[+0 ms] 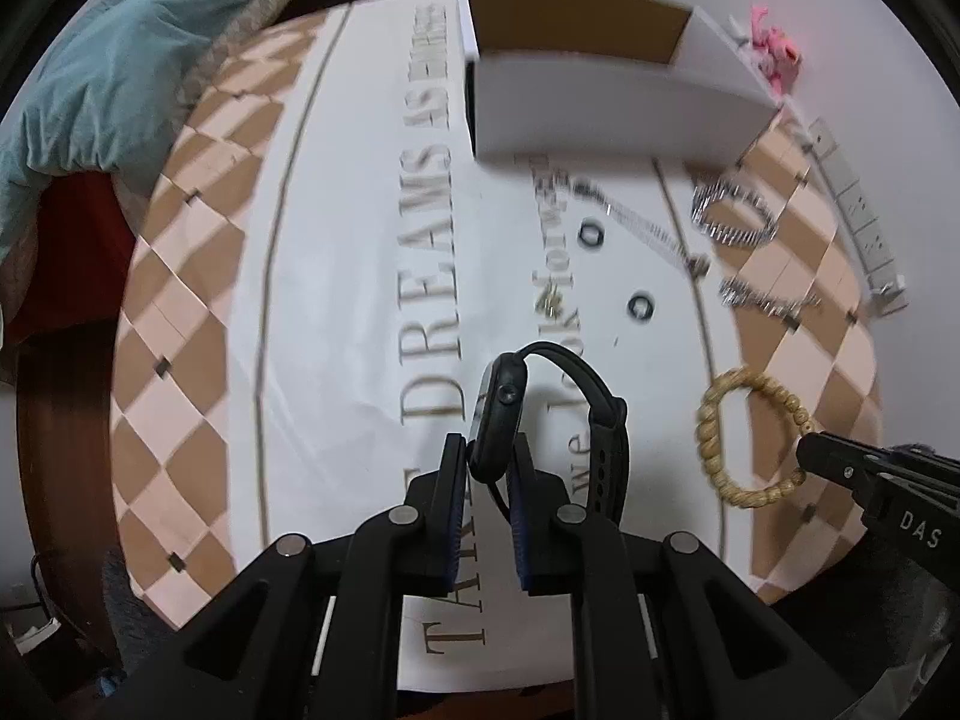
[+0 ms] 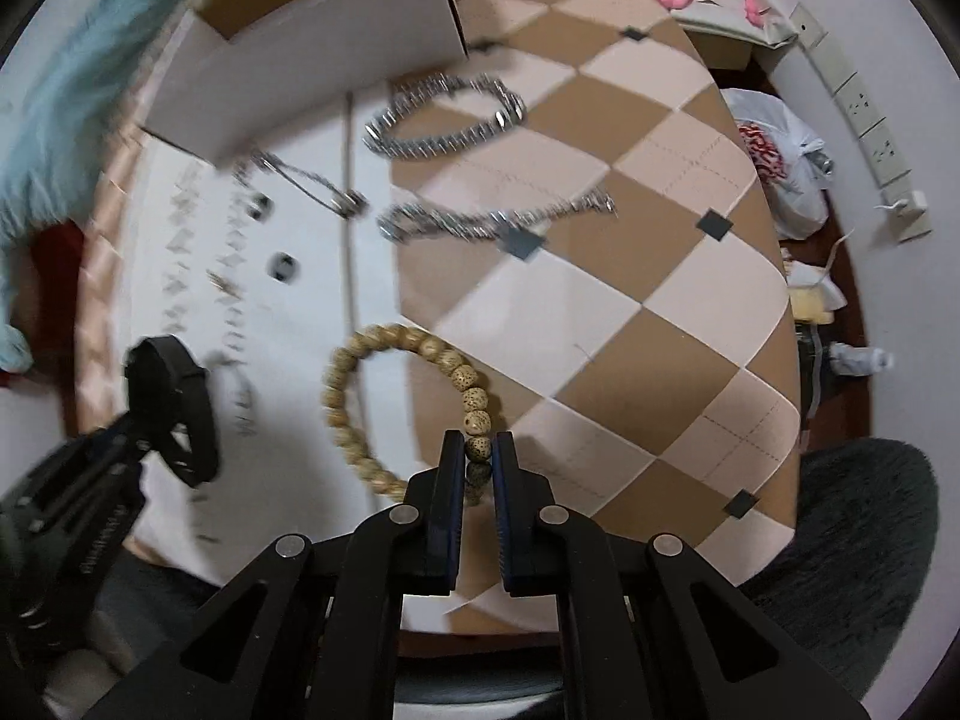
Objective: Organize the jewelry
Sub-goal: 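Carry the smartwatch and bead bracelet into the white box and release both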
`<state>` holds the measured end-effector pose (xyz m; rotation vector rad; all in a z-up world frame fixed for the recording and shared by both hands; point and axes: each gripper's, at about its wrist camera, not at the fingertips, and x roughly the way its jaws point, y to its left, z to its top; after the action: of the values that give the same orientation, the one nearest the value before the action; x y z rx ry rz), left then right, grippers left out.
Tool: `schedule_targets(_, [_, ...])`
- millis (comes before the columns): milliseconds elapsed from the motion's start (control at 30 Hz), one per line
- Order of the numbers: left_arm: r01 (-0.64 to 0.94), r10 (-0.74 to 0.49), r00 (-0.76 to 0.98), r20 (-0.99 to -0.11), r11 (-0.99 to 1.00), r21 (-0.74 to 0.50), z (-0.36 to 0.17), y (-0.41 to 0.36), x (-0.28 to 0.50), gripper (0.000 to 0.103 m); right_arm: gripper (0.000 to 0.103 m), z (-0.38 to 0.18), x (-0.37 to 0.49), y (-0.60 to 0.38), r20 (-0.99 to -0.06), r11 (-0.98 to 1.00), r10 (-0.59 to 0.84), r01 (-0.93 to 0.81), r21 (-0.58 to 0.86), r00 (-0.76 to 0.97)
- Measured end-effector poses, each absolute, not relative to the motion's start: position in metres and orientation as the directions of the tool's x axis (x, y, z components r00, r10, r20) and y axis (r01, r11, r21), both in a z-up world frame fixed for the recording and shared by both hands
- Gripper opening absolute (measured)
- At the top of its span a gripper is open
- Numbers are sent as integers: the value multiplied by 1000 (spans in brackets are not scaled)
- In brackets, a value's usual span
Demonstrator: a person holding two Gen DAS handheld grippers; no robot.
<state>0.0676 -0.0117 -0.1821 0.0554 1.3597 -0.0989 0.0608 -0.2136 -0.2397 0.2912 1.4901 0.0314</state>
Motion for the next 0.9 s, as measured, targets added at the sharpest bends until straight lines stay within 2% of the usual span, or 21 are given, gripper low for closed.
schedule_targets(333, [109, -131, 301, -945, 989, -102, -116, -10, 106, 10, 9, -153, 98, -205, -927, 947, 289, 68, 313, 237])
schedule_targets(567, [123, -161, 346, -924, 984, -125, -88, -17, 156, 10, 9, -91, 155, -200, -895, 957, 274, -8, 290, 351])
schedule_targets(733, [115, -171, 344, -923, 983, -140, -88, -17, 206, 11, 9, -77, 213, -197, -888, 960, 269, -27, 280, 374])
schedule_targets(900, [86, -198, 308, -930, 980, -180, -98, -16, 247, 11, 9, -90, 264, -193, -905, 964, 260, -29, 266, 338])
